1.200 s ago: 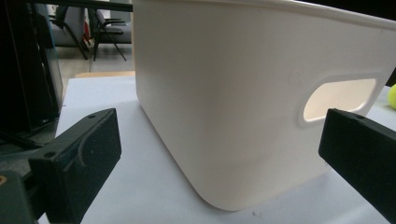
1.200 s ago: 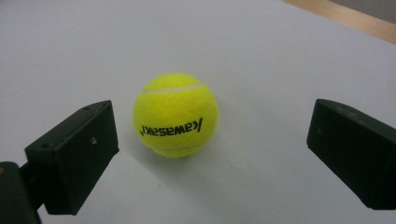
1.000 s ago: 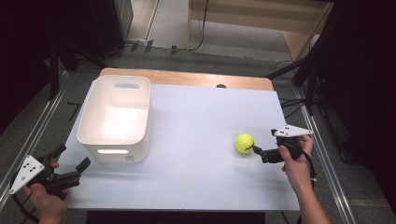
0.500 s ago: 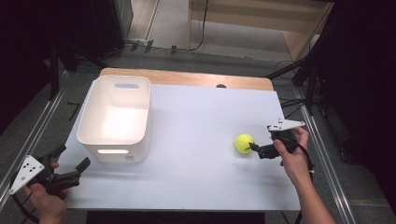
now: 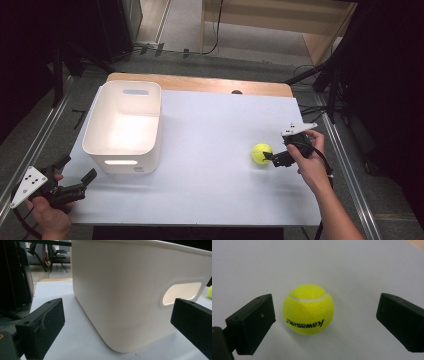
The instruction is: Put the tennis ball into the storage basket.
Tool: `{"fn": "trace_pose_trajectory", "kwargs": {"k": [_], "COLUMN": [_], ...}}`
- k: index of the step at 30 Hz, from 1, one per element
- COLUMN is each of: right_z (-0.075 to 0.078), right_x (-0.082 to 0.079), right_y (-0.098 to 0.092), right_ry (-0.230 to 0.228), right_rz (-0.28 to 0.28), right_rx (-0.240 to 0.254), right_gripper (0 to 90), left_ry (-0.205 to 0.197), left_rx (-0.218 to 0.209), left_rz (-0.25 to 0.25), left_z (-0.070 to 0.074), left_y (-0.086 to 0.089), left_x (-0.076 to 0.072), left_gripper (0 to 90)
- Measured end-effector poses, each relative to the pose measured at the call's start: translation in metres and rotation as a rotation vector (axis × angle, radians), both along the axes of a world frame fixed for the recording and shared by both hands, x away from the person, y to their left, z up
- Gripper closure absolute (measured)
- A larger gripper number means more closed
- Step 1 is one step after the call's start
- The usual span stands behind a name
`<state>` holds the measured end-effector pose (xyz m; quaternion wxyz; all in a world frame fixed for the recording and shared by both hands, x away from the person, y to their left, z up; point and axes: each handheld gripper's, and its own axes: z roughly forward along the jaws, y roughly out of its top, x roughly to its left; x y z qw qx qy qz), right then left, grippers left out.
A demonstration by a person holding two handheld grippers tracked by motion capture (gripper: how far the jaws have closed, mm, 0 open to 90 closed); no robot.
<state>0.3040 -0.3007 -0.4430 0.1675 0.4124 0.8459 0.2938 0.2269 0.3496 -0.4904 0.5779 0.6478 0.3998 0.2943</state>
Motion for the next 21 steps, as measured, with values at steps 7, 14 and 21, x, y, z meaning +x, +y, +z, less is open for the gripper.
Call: {"fn": "trace_pose_trajectory", "kwargs": {"k": [7,14,21], "right_z": [-0.005,-0.01,-0.01], "right_x": [0.009,0.016,0.021], "right_y": [0.003,0.006,0.011], "right_ry": [0.07,0.14,0.183], "right_rz": [0.017,0.035,0.046], "right_rx": [-0.038,-0.054,-0.074], "right_gripper": [1.3,1.4,1.4], "left_ry": [0.0,0.0,0.0], "left_rx": [0.0,0.007,0.009], "left_rz": [0.0,-0.002,-0.002], "left_z": [0.0,0.0,0.0], "left_y": [0.0,0.0,0.0], "left_x": [0.0,0.0,0.0], "left_gripper": [0.0,0.0,0.0]}}
